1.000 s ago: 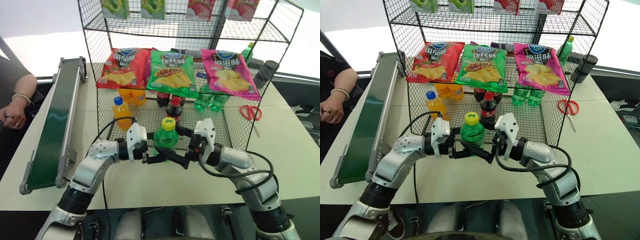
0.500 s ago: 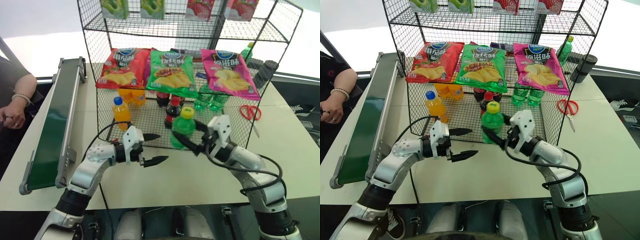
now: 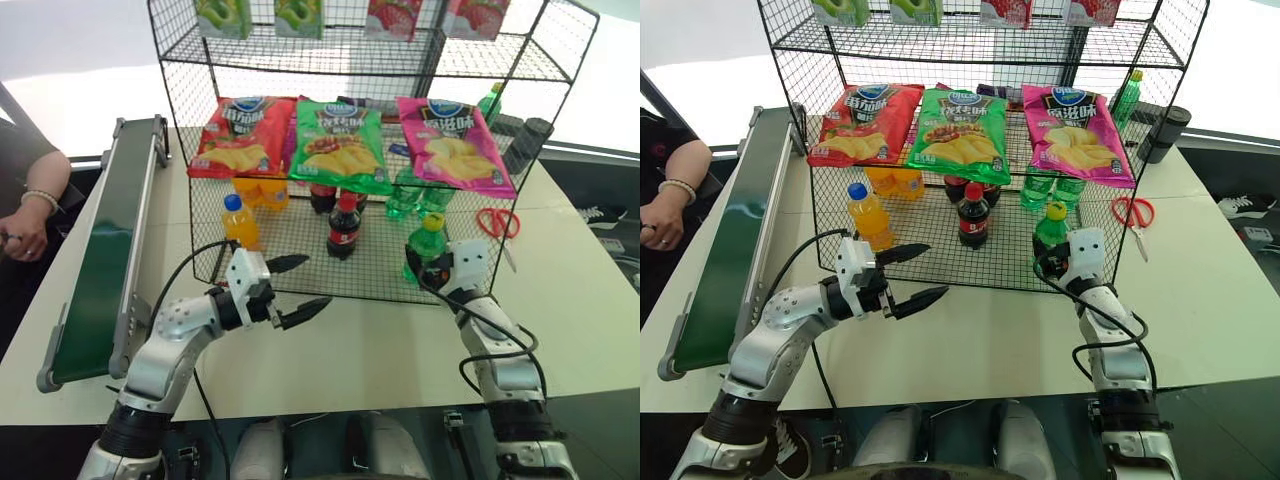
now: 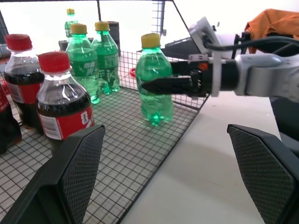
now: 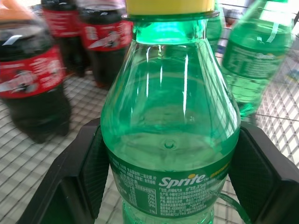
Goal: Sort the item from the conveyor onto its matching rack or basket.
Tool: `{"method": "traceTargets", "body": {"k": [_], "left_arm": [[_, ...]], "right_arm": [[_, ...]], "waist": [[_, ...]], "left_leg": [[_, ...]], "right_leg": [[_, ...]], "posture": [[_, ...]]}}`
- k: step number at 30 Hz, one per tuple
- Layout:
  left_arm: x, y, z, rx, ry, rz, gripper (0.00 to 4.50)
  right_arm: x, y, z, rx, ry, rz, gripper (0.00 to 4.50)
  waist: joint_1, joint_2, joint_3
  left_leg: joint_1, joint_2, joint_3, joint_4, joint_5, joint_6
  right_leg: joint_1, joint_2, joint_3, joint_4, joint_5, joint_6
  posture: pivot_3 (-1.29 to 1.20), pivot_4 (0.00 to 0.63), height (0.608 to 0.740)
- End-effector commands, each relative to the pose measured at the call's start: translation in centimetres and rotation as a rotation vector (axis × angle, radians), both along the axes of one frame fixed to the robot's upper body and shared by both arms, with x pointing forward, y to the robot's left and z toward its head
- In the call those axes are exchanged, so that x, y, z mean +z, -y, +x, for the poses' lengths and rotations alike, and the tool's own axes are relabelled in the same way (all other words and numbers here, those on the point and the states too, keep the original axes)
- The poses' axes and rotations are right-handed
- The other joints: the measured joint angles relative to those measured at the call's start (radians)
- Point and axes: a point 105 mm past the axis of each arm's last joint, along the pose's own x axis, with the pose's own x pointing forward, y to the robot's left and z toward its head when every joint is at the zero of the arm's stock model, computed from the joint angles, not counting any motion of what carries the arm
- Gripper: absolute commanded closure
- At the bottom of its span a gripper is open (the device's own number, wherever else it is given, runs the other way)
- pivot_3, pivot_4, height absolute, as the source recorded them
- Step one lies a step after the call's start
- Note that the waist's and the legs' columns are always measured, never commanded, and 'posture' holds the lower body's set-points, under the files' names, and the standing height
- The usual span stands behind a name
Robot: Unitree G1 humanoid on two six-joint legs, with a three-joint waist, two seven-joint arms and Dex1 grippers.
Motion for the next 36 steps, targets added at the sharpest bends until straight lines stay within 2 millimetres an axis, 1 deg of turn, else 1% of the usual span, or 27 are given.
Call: {"method": "traceTargets", "body": {"k": [1,6,10,12,13,17,22,26,30,33,36], "left_arm": [[1.0,0.4,-0.7,-0.037,0.047,0.003,0.04],[1.0,0.7,-1.0,-0.045,0.049,0.006,0.04],[1.0,0.7,-1.0,-0.045,0.051,0.008,0.04],[0.9,0.7,-0.9,-0.044,0.052,0.008,0.00],[0.9,0.7,-0.9,-0.043,0.052,0.008,0.00],[0.9,0.8,-0.9,-0.046,0.054,0.009,0.00],[1.0,0.8,-0.7,-0.043,0.056,0.008,0.00],[1.0,0.4,-0.3,-0.026,0.048,0.007,0.00],[0.4,-0.7,0.8,0.024,0.021,0.047,0.00],[0.2,-1.9,1.8,0.079,0.014,0.072,0.00],[0.2,-2.9,2.2,0.105,0.011,0.081,0.00]], "right_arm": [[2.4,0.4,1.3,-0.034,0.114,0.038,1.52],[2.1,0.6,2.5,-0.051,0.113,0.060,1.52],[2.0,0.5,2.6,-0.038,0.112,0.089,1.52],[2.1,0.6,2.6,-0.038,0.116,0.085,0.46],[2.1,0.6,2.5,-0.040,0.117,0.076,0.03],[2.4,0.6,1.8,-0.031,0.131,0.013,0.03],[3.0,0.7,-0.6,0.000,0.137,-0.057,0.03],[3.7,0.8,-3.2,0.015,0.132,-0.083,0.03],[4.3,-0.3,-6.5,0.099,0.106,-0.115,0.03],[4.7,-1.0,-9.2,0.214,0.080,-0.160,0.03],[5.1,-0.5,-11.2,0.282,0.045,-0.177,0.03]], "waist": [[0.003,0.000,0.000],[0.006,0.001,0.000],[0.006,0.001,0.000],[0.005,0.001,0.000],[0.005,0.001,0.000],[0.006,0.001,0.000],[0.008,0.001,0.000],[0.007,0.002,-0.001],[0.008,0.002,-0.001],[0.008,0.002,-0.001],[0.009,0.001,-0.002]], "left_leg": [[0.000,0.000,0.000,0.000,0.000,0.000],[-0.001,0.000,0.001,0.000,0.000,0.000],[0.000,0.000,0.001,0.000,0.000,0.000],[0.000,0.000,0.001,0.000,0.000,0.000],[0.000,0.000,0.001,0.000,0.000,0.000],[0.000,0.000,0.001,0.000,0.000,0.000],[0.000,0.000,0.001,0.000,0.000,0.000],[0.000,0.000,0.001,0.000,0.000,0.000],[0.001,0.000,0.000,0.000,0.000,0.000],[0.001,0.000,0.000,0.000,0.000,0.000],[0.001,0.000,0.000,0.000,0.000,0.000]], "right_leg": [[0.000,0.000,0.000,0.000,0.000,0.000],[0.000,-0.001,0.000,-0.001,0.000,0.000],[0.000,-0.001,0.000,0.000,0.000,0.000],[0.000,-0.001,0.000,0.000,0.000,0.000],[0.000,-0.001,0.000,0.000,0.000,0.000],[0.000,-0.001,0.000,0.000,0.000,0.000],[0.001,-0.001,0.000,-0.001,0.000,0.000],[0.001,-0.001,0.000,0.000,0.000,0.000],[0.001,-0.001,0.000,0.000,0.000,0.000],[0.001,0.000,0.000,0.000,0.000,0.000],[0.001,0.000,0.000,-0.001,0.000,0.000]], "posture": [[0.00,0.150,0.734],[0.00,0.150,0.734],[0.00,0.150,0.734],[0.00,0.150,0.734],[0.00,0.150,0.734],[0.00,0.150,0.734],[0.00,0.150,0.734],[0.00,0.150,0.734],[0.00,0.150,0.734],[0.00,0.150,0.734],[0.00,0.150,0.734]]}}
